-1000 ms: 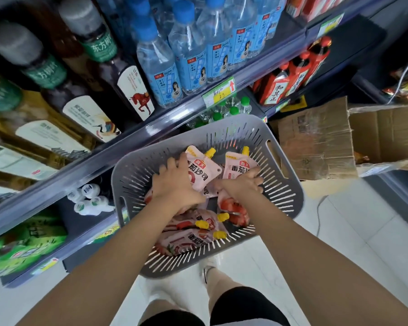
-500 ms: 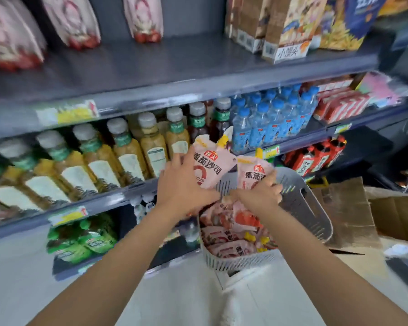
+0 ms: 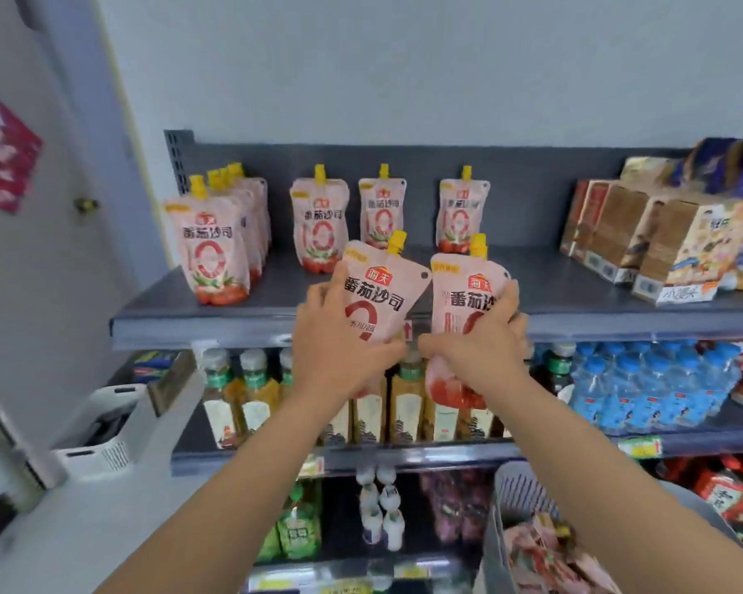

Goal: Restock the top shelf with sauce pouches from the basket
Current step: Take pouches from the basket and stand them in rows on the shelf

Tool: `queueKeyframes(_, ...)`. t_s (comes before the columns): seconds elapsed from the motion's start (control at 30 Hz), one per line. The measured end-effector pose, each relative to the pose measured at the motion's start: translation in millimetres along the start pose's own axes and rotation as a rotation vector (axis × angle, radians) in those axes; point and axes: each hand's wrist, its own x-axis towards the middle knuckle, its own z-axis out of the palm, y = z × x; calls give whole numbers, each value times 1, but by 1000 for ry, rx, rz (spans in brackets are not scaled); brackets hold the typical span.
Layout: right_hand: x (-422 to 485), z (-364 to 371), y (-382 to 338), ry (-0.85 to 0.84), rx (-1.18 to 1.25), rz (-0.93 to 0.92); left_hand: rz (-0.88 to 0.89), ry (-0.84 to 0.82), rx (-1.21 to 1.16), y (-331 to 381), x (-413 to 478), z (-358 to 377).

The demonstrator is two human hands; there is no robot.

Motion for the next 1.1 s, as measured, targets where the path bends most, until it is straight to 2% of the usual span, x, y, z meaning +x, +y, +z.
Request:
queueKeyframes(0.23, 45, 12, -49, -7, 8, -160, -45, 202, -27, -10, 67, -14)
queueKeyframes(0.5, 114, 30, -72, -49, 48, -324, -129, 391, -104, -37, 158, 24)
queueKeyframes(0.67, 146, 41, -67, -102, 60, -347, -165, 398, -68, -58, 189, 47)
queueKeyframes(0.83, 167, 48, -58, -104, 45, -353, -291, 424, -47, -65, 202, 66)
queueKeyframes(1.1, 176, 60, -48, -110, 44, -358, -312, 390, -54, -74, 213, 70)
